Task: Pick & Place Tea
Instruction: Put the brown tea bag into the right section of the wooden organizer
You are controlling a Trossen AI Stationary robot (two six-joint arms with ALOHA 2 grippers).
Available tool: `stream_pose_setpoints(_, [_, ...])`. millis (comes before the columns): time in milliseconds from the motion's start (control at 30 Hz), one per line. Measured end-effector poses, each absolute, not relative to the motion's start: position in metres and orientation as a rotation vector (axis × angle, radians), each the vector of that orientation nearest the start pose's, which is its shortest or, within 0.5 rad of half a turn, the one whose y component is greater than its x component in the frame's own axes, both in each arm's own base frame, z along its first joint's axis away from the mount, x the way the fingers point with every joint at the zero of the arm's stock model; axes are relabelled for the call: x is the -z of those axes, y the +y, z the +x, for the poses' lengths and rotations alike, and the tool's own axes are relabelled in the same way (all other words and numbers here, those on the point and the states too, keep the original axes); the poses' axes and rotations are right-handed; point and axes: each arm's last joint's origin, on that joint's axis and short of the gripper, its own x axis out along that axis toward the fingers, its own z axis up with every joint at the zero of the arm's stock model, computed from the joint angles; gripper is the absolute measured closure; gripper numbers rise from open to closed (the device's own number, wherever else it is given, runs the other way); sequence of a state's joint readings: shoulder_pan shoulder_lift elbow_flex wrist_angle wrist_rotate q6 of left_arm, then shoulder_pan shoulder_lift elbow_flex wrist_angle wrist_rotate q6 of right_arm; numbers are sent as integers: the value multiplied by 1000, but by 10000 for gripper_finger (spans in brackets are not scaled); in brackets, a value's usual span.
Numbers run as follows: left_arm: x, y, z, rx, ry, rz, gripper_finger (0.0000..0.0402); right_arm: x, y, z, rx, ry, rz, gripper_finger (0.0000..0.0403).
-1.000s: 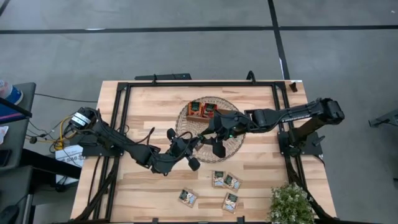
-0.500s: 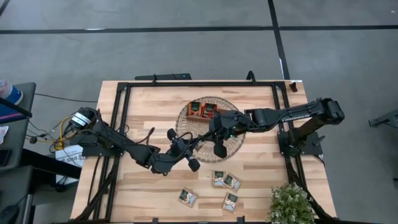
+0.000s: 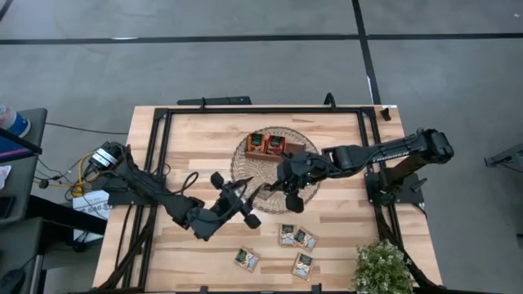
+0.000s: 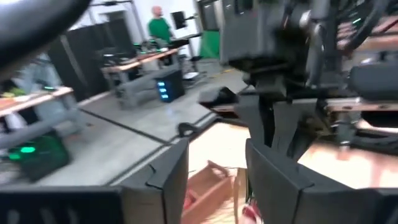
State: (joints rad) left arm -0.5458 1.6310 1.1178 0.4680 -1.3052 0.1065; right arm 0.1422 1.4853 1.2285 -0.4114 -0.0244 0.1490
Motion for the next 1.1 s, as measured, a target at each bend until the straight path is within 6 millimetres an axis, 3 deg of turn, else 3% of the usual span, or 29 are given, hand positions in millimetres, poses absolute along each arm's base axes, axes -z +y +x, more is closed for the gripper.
stream_pose_setpoints(300, [-332,-192,296,-859,82,182,229,-290,-9,300,141,1013,0,402])
stream_pose_setpoints(533, [-375,-195,252,-794,34,91,229,-278,-55,295,248,1126,-23,402])
stream_pose_setpoints(700, [-416,-177,213,-616,-49,-19,229,-279,-75,289,284,1137,-17,403])
stream_pose_setpoints(800, [-427,-159,195,-315,-67,-100,229,-278,-86,284,303,1170,3,403])
stream_pose_setpoints(867, [-424,-139,190,-81,21,-195,229,-274,-91,284,312,1189,14,403])
stream_pose_setpoints(967, [-411,-112,198,-112,165,-271,229,-263,-99,287,305,1227,33,403])
stream_pose_setpoints(1100, [-398,-92,204,-227,261,-279,229,-243,-108,297,288,1288,24,403])
